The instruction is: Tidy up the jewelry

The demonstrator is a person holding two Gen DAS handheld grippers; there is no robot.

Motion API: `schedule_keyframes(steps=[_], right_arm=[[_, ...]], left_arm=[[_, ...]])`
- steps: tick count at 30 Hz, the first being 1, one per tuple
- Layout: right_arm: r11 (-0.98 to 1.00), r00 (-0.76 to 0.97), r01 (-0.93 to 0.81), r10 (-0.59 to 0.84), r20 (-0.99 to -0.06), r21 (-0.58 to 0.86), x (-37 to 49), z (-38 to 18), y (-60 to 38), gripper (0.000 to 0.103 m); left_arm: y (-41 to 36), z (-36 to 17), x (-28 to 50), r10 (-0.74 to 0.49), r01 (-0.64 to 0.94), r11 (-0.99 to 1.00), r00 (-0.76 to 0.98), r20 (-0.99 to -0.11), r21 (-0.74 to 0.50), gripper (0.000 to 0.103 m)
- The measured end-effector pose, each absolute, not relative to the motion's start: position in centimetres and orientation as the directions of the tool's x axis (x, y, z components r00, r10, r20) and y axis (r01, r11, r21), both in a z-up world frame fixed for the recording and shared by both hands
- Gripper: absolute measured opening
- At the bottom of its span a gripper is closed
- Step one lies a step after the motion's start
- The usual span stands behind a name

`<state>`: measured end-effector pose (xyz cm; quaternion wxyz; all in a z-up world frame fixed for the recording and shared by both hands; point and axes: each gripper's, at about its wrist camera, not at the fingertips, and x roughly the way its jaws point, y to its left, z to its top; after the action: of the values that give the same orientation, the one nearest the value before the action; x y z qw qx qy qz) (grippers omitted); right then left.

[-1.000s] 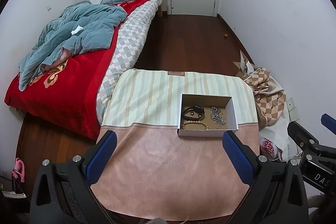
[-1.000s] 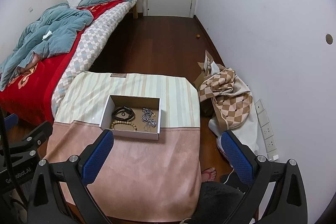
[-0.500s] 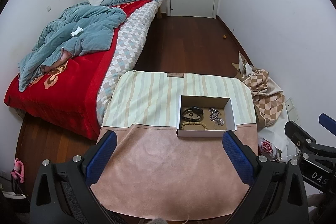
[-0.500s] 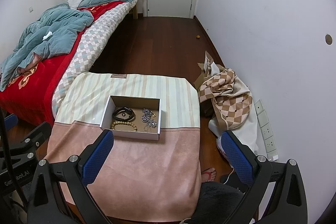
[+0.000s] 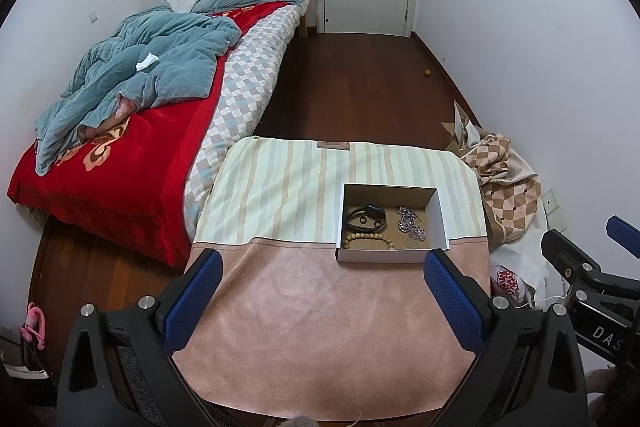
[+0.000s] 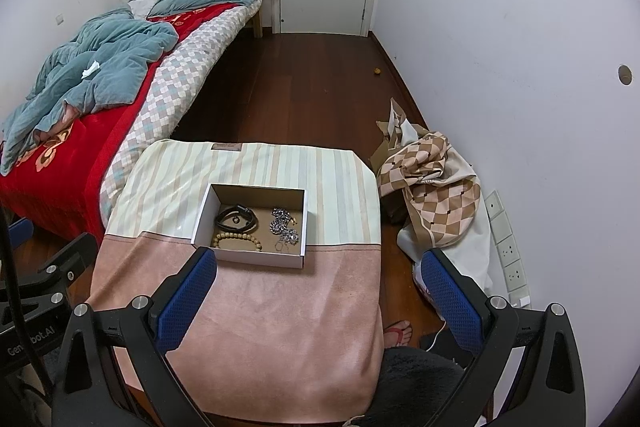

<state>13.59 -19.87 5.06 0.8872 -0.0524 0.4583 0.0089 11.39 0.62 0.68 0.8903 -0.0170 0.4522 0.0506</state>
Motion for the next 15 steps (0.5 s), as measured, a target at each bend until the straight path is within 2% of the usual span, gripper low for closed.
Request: schedule_keyframes(steps=[15], right_arm=[[0.994,0.581,-0.065,-0.033,-0.813,-0.086,13.60,5.36,-19.83,0.103]], left_arm=[[0.48,1.56,11.60,0.070,-0.101,0.995,0.593,-0.802,0.012,0.102]])
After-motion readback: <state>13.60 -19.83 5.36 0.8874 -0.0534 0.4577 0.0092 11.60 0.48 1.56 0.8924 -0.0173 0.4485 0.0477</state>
